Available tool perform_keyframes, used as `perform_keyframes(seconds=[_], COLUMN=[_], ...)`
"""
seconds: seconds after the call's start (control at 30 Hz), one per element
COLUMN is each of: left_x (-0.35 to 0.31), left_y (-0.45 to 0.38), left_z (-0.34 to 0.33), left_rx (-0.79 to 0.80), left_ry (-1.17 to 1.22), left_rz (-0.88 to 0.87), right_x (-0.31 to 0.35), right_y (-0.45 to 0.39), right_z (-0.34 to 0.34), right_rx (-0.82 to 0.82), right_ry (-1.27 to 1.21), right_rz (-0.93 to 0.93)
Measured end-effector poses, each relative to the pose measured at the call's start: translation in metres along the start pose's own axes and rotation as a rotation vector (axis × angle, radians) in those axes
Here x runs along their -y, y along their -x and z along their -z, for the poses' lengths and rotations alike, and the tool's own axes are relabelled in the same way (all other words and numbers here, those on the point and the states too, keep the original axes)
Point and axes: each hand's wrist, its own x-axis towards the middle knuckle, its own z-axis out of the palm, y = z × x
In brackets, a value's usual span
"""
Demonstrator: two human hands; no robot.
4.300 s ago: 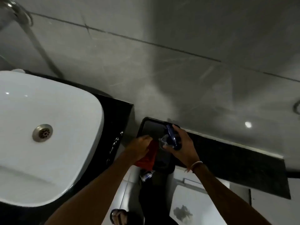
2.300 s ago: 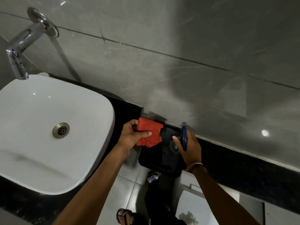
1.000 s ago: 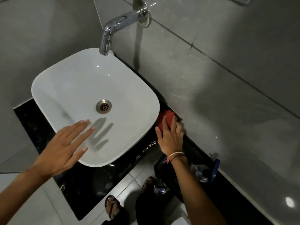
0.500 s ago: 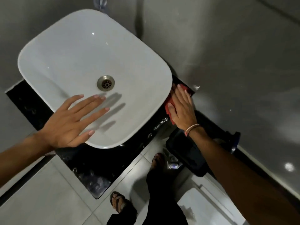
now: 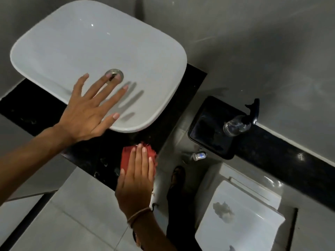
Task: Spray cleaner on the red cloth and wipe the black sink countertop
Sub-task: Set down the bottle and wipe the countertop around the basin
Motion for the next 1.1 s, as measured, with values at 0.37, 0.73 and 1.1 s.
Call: perform_keyframes(seconds=[0.37, 0.73, 1.1], left_x=[0.007, 0.006, 0.002], left_y=[-0.002, 0.000, 0.005], left_z=[-0.007, -0.008, -0.004], left_rx=[0.012, 0.027, 0.035], left_ry=[0.009, 0.066, 0.081], left_rz=[-0.015, -0.010, 0.002], right_x=[-0.119, -0.110, 0.030], right_y=[-0.239, -0.216, 0.008], right_z=[0.048, 0.039, -0.023], right_rx=[-0.025, -0.024, 0.121], right_ry=[0.174, 0.199, 0.114], right_rz=[-0.189, -0.102, 0.166])
